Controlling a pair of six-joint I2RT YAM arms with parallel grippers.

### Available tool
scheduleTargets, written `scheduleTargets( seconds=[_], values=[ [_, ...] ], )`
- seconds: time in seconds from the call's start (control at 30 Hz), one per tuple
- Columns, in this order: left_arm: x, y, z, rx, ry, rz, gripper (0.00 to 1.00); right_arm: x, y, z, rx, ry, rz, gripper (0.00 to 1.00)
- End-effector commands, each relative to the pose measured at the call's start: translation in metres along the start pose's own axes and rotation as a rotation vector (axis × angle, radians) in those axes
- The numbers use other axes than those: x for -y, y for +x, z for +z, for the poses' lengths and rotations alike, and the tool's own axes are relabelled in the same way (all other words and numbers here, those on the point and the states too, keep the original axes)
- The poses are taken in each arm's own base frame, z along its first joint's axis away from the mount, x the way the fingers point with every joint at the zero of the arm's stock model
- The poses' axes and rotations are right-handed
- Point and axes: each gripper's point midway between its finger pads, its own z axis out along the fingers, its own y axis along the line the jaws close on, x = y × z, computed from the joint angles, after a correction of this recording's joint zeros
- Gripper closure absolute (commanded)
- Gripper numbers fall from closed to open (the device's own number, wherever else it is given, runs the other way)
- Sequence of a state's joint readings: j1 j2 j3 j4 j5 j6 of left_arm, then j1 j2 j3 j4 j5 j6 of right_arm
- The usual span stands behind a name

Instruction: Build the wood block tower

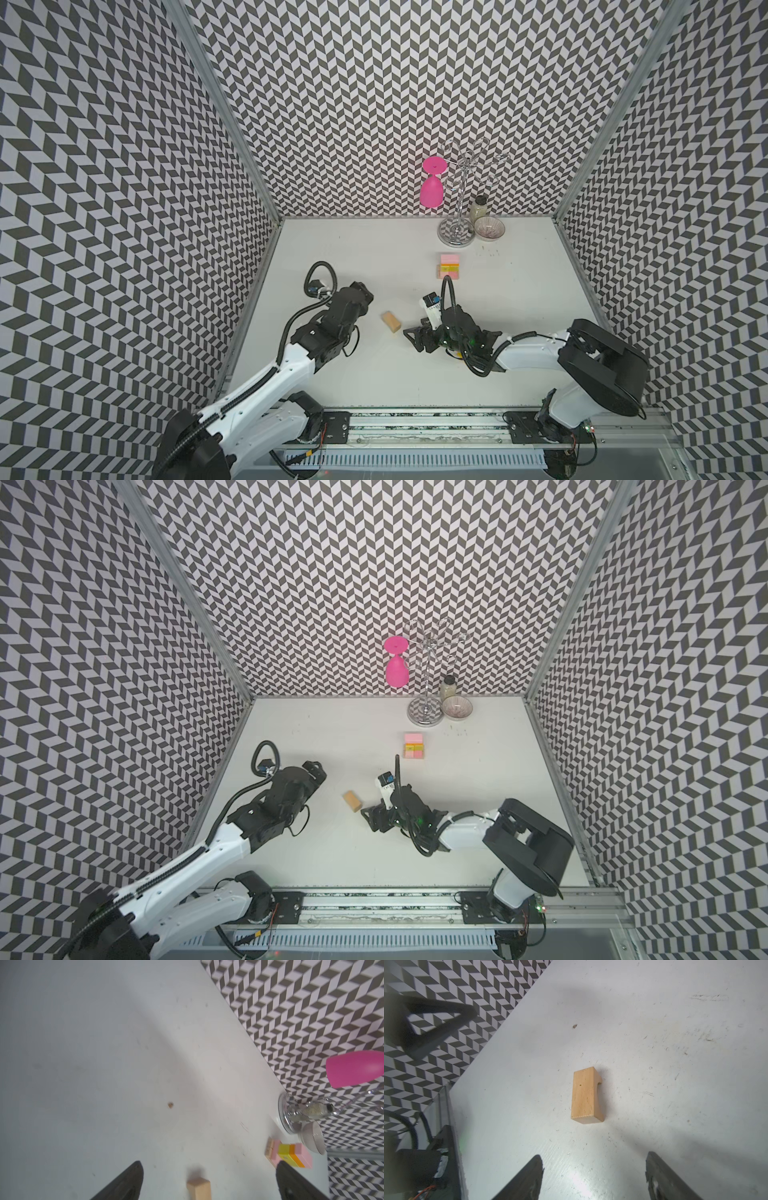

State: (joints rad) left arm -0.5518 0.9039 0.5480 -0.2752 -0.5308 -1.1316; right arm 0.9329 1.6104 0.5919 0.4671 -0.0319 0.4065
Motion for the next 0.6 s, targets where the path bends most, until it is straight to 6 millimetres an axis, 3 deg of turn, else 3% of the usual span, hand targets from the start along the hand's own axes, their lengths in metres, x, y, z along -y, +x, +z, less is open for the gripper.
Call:
scheduleTargets(
  seconds=[0.0,0.17,0.3,0.4,0.57],
  values=[
    [-0.024,-0.031,0.002,0.173,-0.008,0.155,0.00,0.003,-0.004,0.011,0.018,0.069,-0.030,0.24],
    [-0.050,-0.044,0.008,0.270,-0.001,0.236,0.00,-0.003,0.005,0.025,-0.001,0.096,-0.062,0.24],
    [-0.064,-0.042,0.016,0.287,-0.035,0.274,0.00,-0.005,0.010,0.036,-0.031,0.119,-0.080,0.25],
    [-0.056,-0.034,0.022,0.255,0.030,0.300,0.00,-0.002,0.016,0.045,-0.045,0.145,-0.089,0.26],
    [-0.053,-0.032,0.021,0.257,0.067,0.309,0.00,0.022,0.020,0.055,-0.061,0.281,-0.039,0.28]
  ],
)
